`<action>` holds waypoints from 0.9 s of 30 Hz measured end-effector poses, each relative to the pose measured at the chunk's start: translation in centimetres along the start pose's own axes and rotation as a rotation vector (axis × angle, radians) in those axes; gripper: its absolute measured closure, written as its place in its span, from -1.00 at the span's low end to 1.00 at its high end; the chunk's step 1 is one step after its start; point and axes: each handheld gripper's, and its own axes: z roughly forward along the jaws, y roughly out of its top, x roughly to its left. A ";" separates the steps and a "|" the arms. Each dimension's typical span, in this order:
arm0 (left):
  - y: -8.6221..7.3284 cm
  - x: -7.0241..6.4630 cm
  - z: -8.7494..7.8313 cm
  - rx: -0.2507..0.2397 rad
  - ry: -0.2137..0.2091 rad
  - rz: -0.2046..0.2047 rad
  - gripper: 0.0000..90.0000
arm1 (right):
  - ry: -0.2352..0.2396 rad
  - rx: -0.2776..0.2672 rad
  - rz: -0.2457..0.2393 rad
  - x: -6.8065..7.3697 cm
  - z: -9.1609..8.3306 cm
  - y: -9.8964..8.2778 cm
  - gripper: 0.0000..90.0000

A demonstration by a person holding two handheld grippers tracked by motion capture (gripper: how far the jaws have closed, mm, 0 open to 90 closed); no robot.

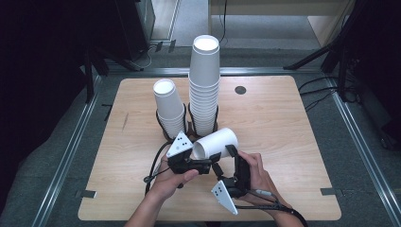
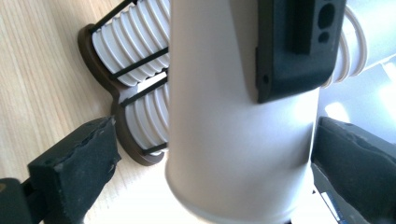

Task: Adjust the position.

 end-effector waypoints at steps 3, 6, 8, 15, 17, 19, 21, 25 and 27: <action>0.2 0.1 -0.4 -0.034 0.006 0.000 -0.54 | 0.001 -0.008 0.031 -0.2 -0.3 0.2 -0.99; 0.3 0.2 -0.8 -0.081 0.027 -0.001 -0.53 | 0.001 -0.008 0.068 -0.3 -0.4 0.4 -1.00; 0.4 0.2 -1.2 -0.109 0.051 0.015 -0.53 | 0.028 -0.011 0.099 -0.5 -0.7 0.5 -1.00; 0.6 0.2 -1.8 -0.189 0.063 0.015 -0.53 | 0.053 0.006 0.214 -1.2 -1.0 0.2 -1.00; 0.7 0.3 -1.9 -0.204 0.074 0.015 -0.53 | 0.051 0.012 0.264 -1.6 -1.0 0.0 -1.00; 0.6 0.2 -1.9 -0.217 0.086 0.018 -0.53 | 0.056 0.028 0.345 -2.1 -1.2 -0.1 -1.00; 0.7 0.3 -2.0 -0.231 0.090 0.014 -0.53 | 0.060 0.050 0.417 -2.7 -1.2 -0.1 -1.00; 0.7 0.2 -2.1 -0.263 0.087 0.019 -0.53 | 0.059 0.073 0.570 -4.1 -1.2 -0.3 -1.00; 0.6 0.1 -2.1 -0.283 0.095 0.030 -0.53 | 0.054 0.073 0.597 -4.3 -1.2 -0.3 -1.00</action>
